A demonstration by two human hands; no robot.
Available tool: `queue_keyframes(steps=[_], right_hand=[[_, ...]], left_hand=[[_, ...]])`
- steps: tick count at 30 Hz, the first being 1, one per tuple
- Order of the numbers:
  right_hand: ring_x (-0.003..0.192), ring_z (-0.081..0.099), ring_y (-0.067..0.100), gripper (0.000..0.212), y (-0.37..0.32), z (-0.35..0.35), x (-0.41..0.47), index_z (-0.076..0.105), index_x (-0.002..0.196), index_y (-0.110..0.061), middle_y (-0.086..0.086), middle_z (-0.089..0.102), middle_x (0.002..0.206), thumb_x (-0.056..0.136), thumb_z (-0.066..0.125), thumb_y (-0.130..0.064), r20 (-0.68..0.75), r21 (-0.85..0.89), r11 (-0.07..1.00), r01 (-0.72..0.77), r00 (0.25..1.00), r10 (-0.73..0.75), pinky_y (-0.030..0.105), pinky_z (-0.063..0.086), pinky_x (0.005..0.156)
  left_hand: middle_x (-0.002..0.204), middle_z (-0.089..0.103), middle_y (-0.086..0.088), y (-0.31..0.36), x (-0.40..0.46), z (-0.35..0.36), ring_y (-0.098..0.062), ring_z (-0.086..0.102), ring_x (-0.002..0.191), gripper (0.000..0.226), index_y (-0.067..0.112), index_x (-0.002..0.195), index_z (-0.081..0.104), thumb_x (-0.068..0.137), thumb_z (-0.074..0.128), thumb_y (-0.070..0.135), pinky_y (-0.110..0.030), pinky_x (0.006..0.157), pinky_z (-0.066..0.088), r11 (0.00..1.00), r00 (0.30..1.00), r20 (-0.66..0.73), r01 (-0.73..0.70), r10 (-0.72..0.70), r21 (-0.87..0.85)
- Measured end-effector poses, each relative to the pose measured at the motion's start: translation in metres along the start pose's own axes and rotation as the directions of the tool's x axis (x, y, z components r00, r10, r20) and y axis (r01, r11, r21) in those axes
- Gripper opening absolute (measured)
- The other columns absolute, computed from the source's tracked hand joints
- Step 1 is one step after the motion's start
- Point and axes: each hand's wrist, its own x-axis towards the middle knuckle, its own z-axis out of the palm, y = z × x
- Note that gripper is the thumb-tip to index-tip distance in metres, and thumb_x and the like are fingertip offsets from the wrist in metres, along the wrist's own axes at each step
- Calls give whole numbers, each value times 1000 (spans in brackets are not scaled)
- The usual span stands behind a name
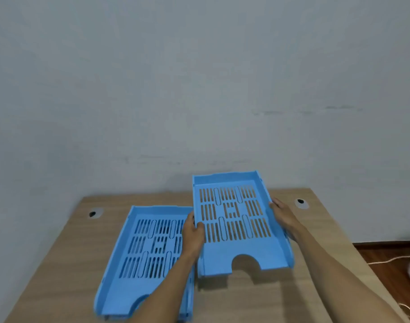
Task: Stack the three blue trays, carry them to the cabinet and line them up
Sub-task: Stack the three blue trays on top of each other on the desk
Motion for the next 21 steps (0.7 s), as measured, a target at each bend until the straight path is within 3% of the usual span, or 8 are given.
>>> queue_keyframes(steps=[2, 4, 5, 10, 12, 15, 17, 21], right_hand=[[120, 59, 33, 39, -8, 32, -22, 51, 140, -10, 11, 61, 132, 105, 35, -15, -30, 6, 1000, -18, 999, 18, 50, 47, 104], [122, 57, 33, 39, -14, 66, -43, 50, 140, -8, 13, 60, 135, 104, 35, -15, -50, -19, 1000, 5, 999, -6, 52, 43, 107], [122, 57, 32, 39, -17, 83, -53, 51, 139, -8, 13, 60, 136, 104, 35, -14, -60, -51, 998, 31, 998, -34, 52, 43, 106], [114, 60, 29, 38, -17, 162, -96, 58, 132, -11, 15, 65, 129, 102, 35, -11, -124, -125, 992, 36, 991, -52, 40, 45, 98], [122, 56, 30, 41, -15, 188, -107, 51, 140, -11, 14, 59, 138, 103, 33, -15, -100, -150, 989, 15, 995, -30, 41, 44, 104], [136, 45, 31, 48, -14, 218, -118, 36, 150, -13, 11, 44, 152, 103, 33, -20, -62, -143, 990, -17, 998, 8, 44, 36, 114], [143, 35, 28, 52, -15, 236, -122, 28, 153, -16, 7, 34, 158, 104, 35, -27, -24, -112, 994, -21, 1000, 18, 46, 29, 118], [147, 29, 25, 59, -18, 257, -123, 21, 155, -23, 1, 28, 161, 102, 37, -42, 31, -72, 997, -25, 999, 27, 48, 25, 120]], left_hand=[[131, 48, 5, 4, -3, -40, 24, 58, 86, 49, 6, 148, 32, 100, 41, 2, 2, 74, 43, 1000, 1000, -3, -1, 1, 14], [150, 42, -7, 7, -7, -80, -13, 50, 130, 46, 6, 148, 35, 102, 41, 10, -29, 110, 39, 1000, 1000, 6, -14, 14, 26], [150, 44, -12, 5, -8, -99, -25, 46, 134, 44, 7, 146, 39, 103, 41, 13, -42, 115, 36, 999, 1000, 8, -18, 17, 38], [142, 51, -12, -15, -17, -187, -30, 48, 132, 38, 6, 140, 47, 104, 39, 17, -49, 112, 38, 996, 999, 46, -10, 6, 94], [138, 56, -11, -24, -21, -214, -27, 53, 126, 34, 9, 134, 52, 104, 38, 16, -47, 108, 42, 995, 998, 69, -6, -1, 98], [112, 69, -9, -38, -30, -241, -19, 67, 96, 27, 17, 117, 60, 103, 37, 14, -33, 81, 56, 997, 999, 48, 2, -6, 84], [100, 71, -11, -46, -33, -254, -23, 70, 82, 26, 15, 115, 60, 103, 37, 15, -35, 70, 61, 997, 999, 31, 33, -35, 64], [99, 70, -12, -58, -31, -270, -27, 69, 82, 27, 11, 117, 59, 103, 36, 15, -40, 73, 60, 997, 999, -3, 51, -51, 53]])
